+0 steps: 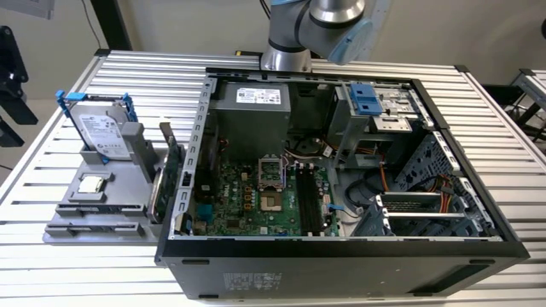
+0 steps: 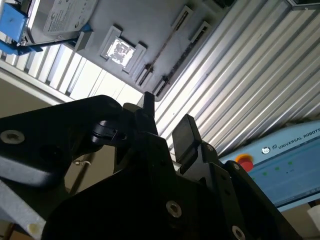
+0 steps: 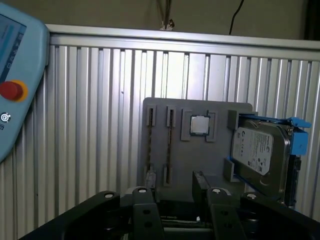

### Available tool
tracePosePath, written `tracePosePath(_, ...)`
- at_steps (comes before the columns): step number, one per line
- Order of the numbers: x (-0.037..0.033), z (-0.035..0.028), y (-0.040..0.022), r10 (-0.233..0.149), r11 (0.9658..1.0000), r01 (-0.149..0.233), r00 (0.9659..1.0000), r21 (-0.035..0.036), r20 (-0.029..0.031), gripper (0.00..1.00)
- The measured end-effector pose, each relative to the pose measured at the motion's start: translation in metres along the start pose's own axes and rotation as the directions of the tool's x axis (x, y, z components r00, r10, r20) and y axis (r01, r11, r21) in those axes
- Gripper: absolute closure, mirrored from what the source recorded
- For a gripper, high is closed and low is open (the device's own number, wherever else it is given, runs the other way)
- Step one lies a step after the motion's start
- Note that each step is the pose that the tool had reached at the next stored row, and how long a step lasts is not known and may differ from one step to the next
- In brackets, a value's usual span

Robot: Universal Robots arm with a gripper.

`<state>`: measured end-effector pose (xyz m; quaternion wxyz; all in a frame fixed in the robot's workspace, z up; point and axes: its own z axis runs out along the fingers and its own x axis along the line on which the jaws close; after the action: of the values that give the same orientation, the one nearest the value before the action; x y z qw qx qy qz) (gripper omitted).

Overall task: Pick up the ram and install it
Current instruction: 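Pick up the ram and move it above insertion slot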

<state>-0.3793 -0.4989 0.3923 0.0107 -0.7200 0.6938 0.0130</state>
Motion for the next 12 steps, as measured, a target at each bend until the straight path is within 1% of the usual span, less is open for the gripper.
tracePosePath(9,0.0001,0.0043,0.0,0.0,1.0,0.0,1.0,0.0001,0.0001,0.0)
tracePosePath(12,0.0002,0.0043,0.0,0.0,1.0,0.0,1.0,-0.0001,-0.0001,0.0)
